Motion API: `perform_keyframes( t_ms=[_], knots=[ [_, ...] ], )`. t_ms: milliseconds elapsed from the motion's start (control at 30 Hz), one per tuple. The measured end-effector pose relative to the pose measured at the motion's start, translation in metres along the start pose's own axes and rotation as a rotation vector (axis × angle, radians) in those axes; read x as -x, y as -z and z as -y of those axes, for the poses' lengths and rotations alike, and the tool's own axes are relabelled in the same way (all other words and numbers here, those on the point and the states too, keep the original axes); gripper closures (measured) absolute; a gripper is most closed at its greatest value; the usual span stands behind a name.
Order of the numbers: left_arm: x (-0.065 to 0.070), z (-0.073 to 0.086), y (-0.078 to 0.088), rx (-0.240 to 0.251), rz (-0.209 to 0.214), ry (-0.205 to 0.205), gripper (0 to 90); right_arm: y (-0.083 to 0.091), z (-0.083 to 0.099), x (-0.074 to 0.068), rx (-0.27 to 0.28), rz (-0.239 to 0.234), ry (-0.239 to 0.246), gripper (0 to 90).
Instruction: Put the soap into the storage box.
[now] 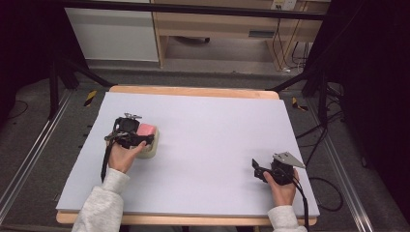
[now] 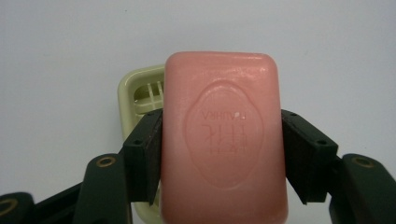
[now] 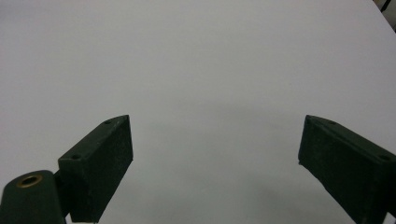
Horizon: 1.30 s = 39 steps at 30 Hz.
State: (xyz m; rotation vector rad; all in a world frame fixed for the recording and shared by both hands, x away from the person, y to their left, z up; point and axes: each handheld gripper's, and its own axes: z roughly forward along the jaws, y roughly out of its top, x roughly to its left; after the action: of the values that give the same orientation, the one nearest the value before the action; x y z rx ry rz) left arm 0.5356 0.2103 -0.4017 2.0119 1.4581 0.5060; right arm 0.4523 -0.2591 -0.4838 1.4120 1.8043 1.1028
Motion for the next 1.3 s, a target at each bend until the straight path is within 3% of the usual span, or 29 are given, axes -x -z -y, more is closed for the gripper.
perform_keyframes(
  t_ms=[433, 1300],
  knots=[
    [-0.008, -0.001, -0.012, -0.006, -0.021, 0.031, 37.3, 0.0, 0.0, 0.0, 0.001, 0.0, 0.001, 10.2],
    [-0.012, 0.006, -0.031, -0.036, -0.035, 0.047, 37.2, 0.0, 0.0, 0.0, 0.0, 0.001, 0.004, 10.3]
  ],
)
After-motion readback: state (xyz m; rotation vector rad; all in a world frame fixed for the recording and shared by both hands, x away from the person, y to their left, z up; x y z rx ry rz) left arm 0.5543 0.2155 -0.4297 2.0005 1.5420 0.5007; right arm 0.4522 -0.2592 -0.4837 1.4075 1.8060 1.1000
